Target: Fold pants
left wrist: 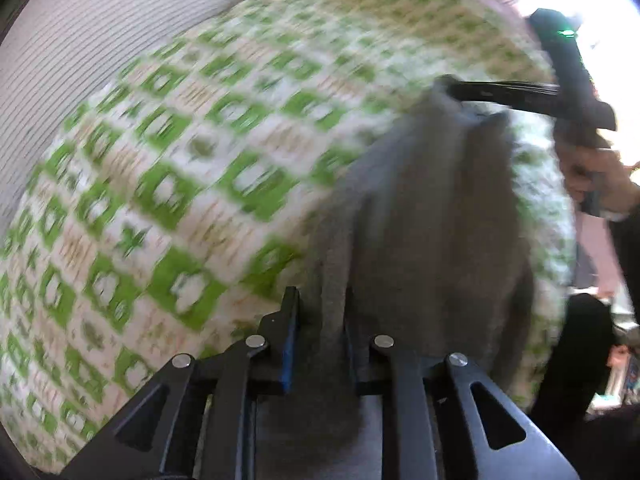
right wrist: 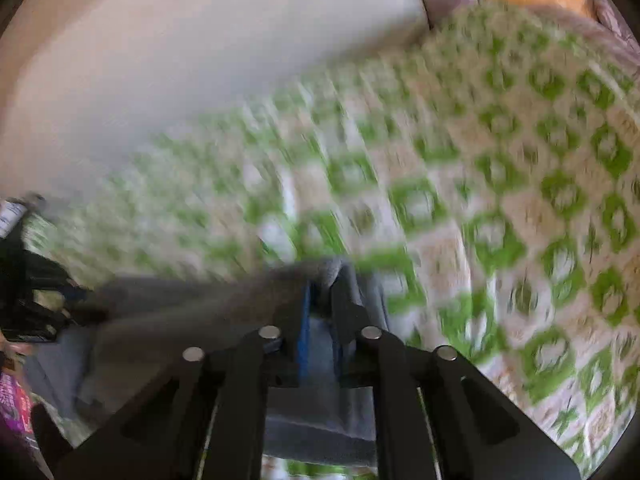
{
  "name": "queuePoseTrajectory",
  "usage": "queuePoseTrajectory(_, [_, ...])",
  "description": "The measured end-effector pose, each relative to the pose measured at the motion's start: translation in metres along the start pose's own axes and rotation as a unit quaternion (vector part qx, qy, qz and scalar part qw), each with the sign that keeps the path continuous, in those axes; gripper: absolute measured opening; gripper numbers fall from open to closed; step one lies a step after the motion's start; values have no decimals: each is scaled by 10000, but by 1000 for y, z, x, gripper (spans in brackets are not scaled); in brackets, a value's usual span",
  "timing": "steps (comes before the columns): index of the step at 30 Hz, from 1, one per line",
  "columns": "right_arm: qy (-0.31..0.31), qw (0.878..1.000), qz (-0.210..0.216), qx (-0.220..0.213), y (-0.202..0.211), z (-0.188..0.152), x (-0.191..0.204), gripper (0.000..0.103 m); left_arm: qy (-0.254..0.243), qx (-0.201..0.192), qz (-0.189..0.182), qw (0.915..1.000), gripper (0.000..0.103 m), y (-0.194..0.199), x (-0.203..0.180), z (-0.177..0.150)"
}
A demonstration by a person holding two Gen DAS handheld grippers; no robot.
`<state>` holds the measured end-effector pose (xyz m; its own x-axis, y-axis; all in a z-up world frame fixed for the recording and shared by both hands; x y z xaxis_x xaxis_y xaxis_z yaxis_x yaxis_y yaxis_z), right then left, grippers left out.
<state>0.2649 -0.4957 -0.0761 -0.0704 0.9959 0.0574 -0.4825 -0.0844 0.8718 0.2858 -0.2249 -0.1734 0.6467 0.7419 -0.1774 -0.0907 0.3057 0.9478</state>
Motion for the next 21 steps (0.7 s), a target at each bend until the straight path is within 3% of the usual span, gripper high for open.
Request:
queuePoseTrajectory(1, [-63,10000,36,-7,0,-4,-1,17,68,-69,5,10000,30,3,2,-1])
queuePoseTrajectory(3, [-251,9993,109,-245,18,-12,-7,36,185,-309,-85,9993,45,20,4,-3])
queuePoseTrajectory(4, [-314,9990,88,-309,27,-16,-10,61,192,-419,-110,9989,45,28,5,-4])
queuePoseTrajectory(5, [-392,9984,62,-410,39,-20,-14,73,201,-579,-158,9980,46,41,5,-5])
queuePoseTrajectory(7, [-517,9964,59,-676,62,-33,-22,73,219,-811,-180,9963,51,67,7,-13])
queuePoseTrajectory(12, [-762,9953,190,-564,75,-64,-28,72,-26,-1119,-608,9918,57,94,-29,-34])
queuePoseTrajectory(15, [-893,9950,165,-411,62,-75,-29,62,-308,-970,-673,9925,57,78,-63,-45])
queuePoseTrajectory(18, [-1038,9937,255,-341,46,-80,-33,57,-553,-835,-313,9945,57,54,-85,-46])
queuePoseTrajectory(21, [-924,9948,308,-286,35,-78,-27,43,-601,-636,-140,9961,57,24,-98,-38])
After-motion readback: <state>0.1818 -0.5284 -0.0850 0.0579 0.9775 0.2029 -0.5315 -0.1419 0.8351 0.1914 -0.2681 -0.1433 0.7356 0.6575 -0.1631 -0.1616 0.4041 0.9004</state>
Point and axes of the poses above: each gripper's, at about its wrist camera, not at the fingertips, and y roughly against the way its jaws point, x to its left, z to its top, the point moved 2 cm from there along -y, roughly the way its jaws point, and after that the axes turned 8 degrees about y, right-handed, at the moved point
